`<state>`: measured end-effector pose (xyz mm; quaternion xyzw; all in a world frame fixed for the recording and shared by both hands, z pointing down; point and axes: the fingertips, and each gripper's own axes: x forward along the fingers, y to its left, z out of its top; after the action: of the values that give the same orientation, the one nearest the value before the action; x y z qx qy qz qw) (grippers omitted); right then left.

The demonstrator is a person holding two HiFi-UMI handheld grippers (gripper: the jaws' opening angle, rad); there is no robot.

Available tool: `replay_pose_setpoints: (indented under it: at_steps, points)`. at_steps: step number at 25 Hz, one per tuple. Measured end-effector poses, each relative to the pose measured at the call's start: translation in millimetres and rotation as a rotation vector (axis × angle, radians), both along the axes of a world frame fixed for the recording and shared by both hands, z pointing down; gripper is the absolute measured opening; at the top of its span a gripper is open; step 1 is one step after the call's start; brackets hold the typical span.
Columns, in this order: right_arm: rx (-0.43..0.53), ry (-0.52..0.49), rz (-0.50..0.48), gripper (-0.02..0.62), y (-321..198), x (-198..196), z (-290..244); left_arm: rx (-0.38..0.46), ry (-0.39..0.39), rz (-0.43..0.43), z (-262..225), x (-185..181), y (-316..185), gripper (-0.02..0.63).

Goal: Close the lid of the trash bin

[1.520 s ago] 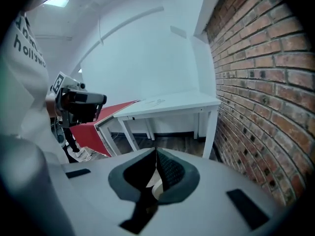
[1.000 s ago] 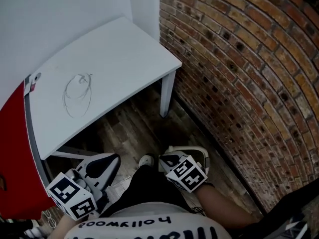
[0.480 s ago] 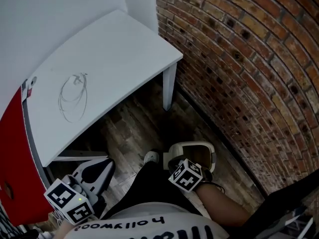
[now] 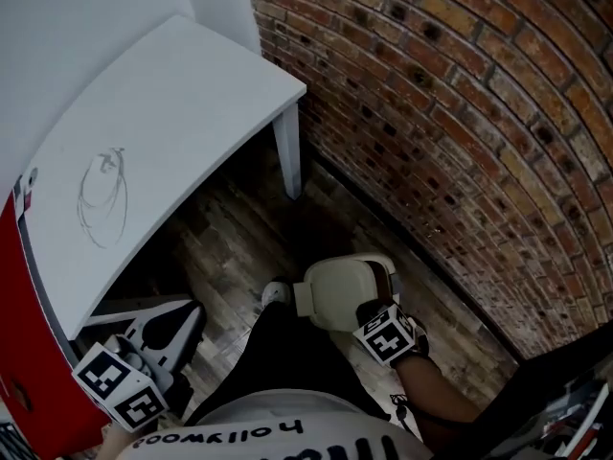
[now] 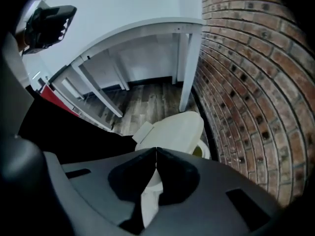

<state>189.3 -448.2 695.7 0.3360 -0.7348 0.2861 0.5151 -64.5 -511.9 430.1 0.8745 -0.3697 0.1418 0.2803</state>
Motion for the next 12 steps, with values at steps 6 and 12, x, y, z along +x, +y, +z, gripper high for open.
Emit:
replay_pose_setpoints:
  at_steps: [6,12]
  points:
    - [0.034,0.018,0.154,0.009,-6.1,30.4,15.3,-0.043,-0.023,0.021,16.3,-2.1,3.0,0.006]
    - [0.046,0.059,0.263,0.009,-4.3,53.0,30.5,-0.076,-0.037,0.02,40.0,0.9,4.4,0.006]
